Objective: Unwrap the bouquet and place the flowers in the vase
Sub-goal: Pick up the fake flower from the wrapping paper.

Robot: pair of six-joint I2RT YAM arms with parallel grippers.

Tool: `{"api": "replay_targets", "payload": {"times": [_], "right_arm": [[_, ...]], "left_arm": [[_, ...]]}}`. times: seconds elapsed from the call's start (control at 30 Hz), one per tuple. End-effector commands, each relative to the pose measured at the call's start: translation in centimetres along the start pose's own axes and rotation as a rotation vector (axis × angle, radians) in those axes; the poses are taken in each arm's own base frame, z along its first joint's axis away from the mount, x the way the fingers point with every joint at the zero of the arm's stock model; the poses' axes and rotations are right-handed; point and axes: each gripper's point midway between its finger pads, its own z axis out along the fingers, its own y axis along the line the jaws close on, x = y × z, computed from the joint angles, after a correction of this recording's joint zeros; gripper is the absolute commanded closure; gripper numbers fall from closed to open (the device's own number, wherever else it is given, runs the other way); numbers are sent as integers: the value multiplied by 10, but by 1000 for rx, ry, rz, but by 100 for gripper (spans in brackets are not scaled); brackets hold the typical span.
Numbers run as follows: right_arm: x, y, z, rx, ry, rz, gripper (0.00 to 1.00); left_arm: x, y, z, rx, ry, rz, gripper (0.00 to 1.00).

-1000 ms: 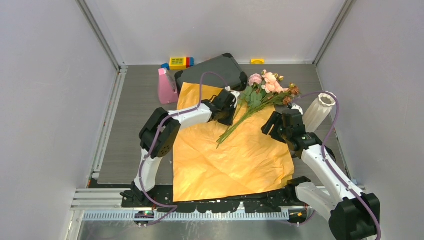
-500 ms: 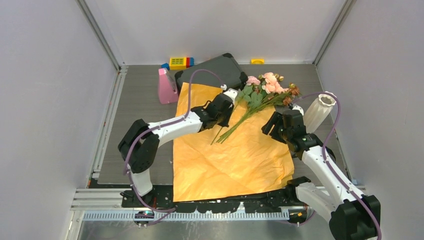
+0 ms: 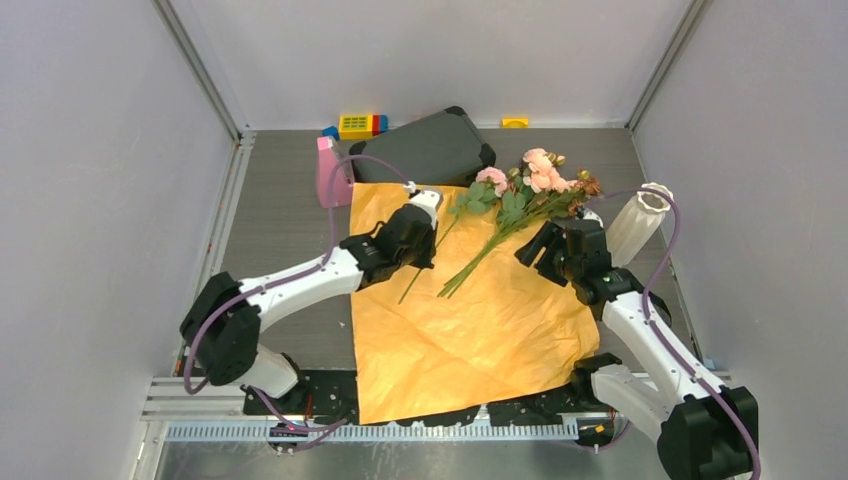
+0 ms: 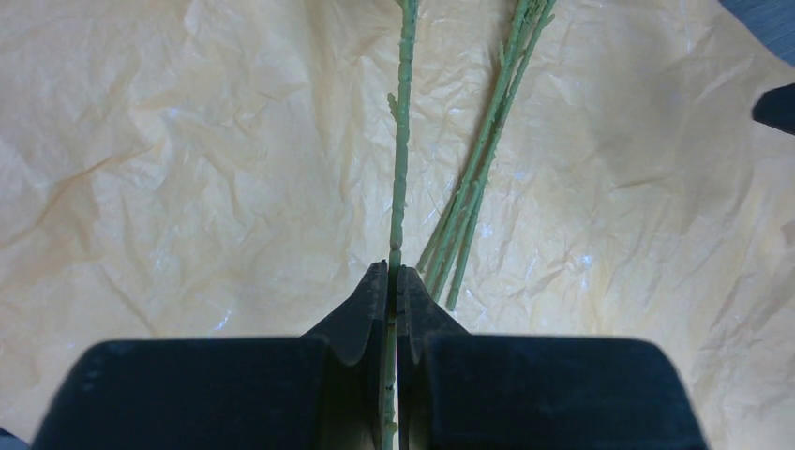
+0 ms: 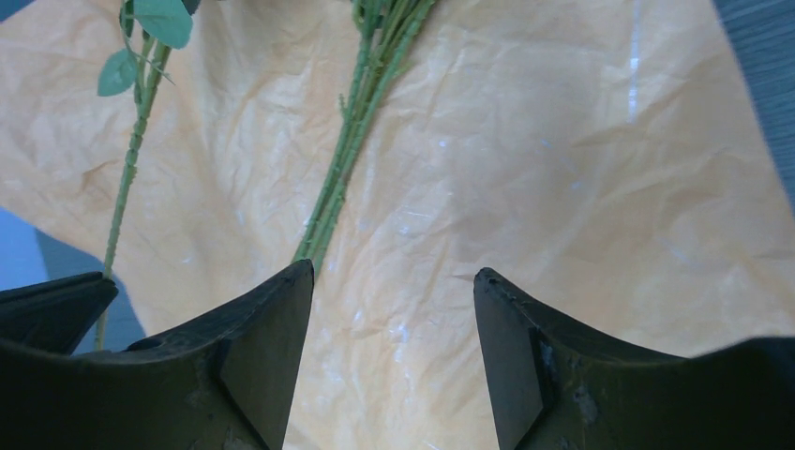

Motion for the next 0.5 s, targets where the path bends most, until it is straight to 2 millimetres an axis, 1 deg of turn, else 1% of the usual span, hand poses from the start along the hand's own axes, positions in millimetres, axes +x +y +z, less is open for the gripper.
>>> {"api": "replay_targets", "payload": {"times": [0.0, 0.03, 0.07, 0.1, 0.3, 0.37, 0.47], "right_arm": [[-2, 47, 4, -223, 34, 82, 31], [-2, 58, 5, -276, 50, 102, 30], [-1, 61, 7, -292, 58, 110, 29], [-1, 69, 8, -326, 67, 125, 28], [-10, 93, 6, -403, 74, 135, 25], [-17, 106, 3, -442, 51, 138, 24], [-21, 119, 3, -473, 40, 162, 24]], "left_arm": [[-33, -8, -34, 65, -157, -147, 100], [-32, -7, -38, 73, -169, -165, 100], [-32, -7, -43, 82, -181, -182, 100], [-30, -7, -46, 89, -186, -194, 100], [-31, -7, -68, 136, -229, -222, 100], [-31, -8, -75, 156, -245, -232, 100], [-29, -6, -83, 165, -261, -262, 100]]}}
